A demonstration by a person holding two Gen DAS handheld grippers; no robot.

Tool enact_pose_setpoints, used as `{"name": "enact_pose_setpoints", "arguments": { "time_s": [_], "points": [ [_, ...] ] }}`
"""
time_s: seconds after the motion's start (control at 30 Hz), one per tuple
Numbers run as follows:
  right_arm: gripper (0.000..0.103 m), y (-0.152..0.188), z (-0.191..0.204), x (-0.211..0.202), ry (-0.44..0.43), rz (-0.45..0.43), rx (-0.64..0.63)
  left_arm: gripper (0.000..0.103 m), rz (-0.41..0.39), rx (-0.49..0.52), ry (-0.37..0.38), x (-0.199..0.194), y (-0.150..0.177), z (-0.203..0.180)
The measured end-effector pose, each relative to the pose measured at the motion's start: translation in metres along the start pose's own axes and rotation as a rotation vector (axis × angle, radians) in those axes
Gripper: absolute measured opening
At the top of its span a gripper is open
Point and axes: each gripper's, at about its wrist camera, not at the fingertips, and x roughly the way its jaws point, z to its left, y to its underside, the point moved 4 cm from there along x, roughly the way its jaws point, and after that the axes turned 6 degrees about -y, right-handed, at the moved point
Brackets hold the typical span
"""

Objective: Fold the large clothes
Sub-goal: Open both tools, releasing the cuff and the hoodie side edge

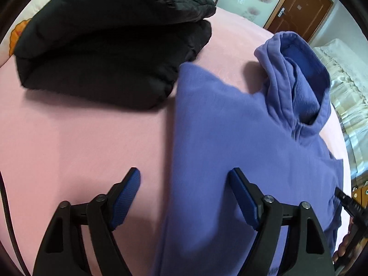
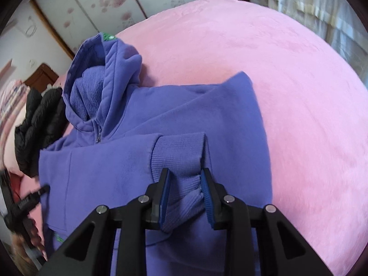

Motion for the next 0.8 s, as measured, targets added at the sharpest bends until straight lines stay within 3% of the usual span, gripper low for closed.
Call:
{"name": "enact_pose_setpoints", "arguments": {
  "time_s": [0.03, 0.07, 0.13, 0.3, 0.5, 0.57, 0.63, 0.7, 0.8],
  "points": [
    [0.028, 0.0, 0.004, 0.002, 0.019, -0.001, -0.037, 0.029, -0.001, 0.015, 0.015, 0.003, -0.004, -0.005],
    [0.023, 0.0, 0.008, 0.004, 0.043, 0.004, -0.071, 0.023, 0.012, 0.028, 0.022, 0.006, -0.005, -0.01],
    [0.013, 0.001, 0.019, 0.002, 0.096, -0.013, -0.153, 0.016, -0.01, 0.029, -0.017, 0.003, -0.005, -0.013],
    [0.011, 0.005, 0.021, 0.007, 0.174, -0.035, -0.203, 0.016, -0.059, 0.034, -0.05, 0.004, -0.001, -0.013],
    [0.011, 0.013, 0.017, 0.02, 0.219, -0.025, -0.231, 0.026, -0.065, 0.118, -0.115, 0.02, 0.005, -0.017],
    [0.012, 0.011, 0.018, 0.018, 0.224, -0.014, -0.223, 0.036, -0.085, 0.153, -0.157, 0.015, 0.005, -0.02],
    [0.013, 0.009, 0.02, 0.012, 0.227, 0.01, -0.215, 0.065, -0.097, 0.163, -0.199, 0.005, 0.003, -0.02],
    [0.016, 0.009, 0.022, 0.003, 0.234, 0.023, -0.211, 0.072, -0.096, 0.176, -0.195, -0.007, 0.001, -0.02],
    [0.016, 0.009, 0.028, -0.015, 0.233, 0.008, -0.231, 0.073, -0.109, 0.202, -0.171, -0.034, -0.001, -0.023]
  ]
}}
